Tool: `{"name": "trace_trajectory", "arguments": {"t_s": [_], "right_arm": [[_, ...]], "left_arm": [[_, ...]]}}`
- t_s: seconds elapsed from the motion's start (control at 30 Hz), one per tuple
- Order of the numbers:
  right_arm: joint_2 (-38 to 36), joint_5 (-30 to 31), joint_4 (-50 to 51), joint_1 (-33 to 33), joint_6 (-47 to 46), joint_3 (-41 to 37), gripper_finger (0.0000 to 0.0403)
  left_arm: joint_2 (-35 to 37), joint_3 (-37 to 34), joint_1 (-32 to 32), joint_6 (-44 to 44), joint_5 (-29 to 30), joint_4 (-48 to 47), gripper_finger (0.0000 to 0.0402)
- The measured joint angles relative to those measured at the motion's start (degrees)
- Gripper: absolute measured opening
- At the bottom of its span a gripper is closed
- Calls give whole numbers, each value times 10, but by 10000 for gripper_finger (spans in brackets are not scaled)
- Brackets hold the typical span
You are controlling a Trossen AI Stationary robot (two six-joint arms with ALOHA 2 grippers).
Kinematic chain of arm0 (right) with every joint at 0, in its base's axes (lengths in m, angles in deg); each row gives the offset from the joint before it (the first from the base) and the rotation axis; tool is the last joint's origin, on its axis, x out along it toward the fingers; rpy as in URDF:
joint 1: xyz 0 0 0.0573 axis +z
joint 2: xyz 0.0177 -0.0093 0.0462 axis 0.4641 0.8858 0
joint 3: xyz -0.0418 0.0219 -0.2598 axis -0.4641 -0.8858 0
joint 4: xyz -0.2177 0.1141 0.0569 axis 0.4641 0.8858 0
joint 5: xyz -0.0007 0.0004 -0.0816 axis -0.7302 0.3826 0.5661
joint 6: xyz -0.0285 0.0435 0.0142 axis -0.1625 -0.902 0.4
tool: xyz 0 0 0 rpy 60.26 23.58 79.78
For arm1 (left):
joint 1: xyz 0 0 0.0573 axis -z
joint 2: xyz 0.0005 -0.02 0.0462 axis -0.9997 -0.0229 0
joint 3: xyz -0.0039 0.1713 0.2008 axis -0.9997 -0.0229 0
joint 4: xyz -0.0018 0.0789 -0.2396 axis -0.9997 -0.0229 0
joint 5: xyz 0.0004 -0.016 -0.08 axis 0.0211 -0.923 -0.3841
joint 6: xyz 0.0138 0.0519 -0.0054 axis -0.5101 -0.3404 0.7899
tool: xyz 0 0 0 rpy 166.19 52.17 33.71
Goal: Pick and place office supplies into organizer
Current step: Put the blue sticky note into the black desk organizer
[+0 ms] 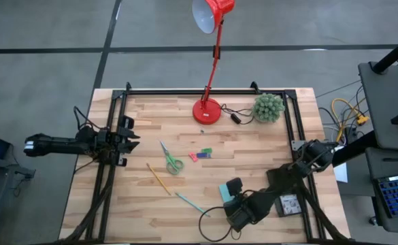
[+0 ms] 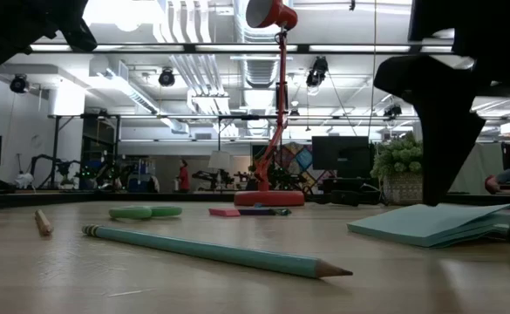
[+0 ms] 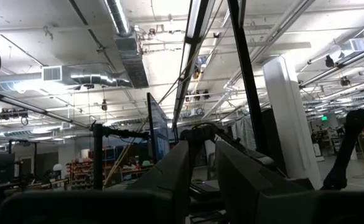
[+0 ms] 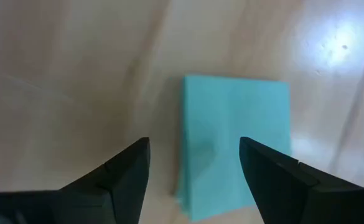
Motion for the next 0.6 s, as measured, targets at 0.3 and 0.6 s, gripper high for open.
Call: {"name": "trace_trajectory", "arguments": {"t_s": [0.3, 0.6], "right_arm": [[12, 19, 11, -3, 34, 1, 230], [11, -89, 6, -41, 31, -8, 204]], "left_arm": [[1, 0, 0, 0, 1, 0, 66], [1, 0, 0, 0, 1, 0, 66]]}}
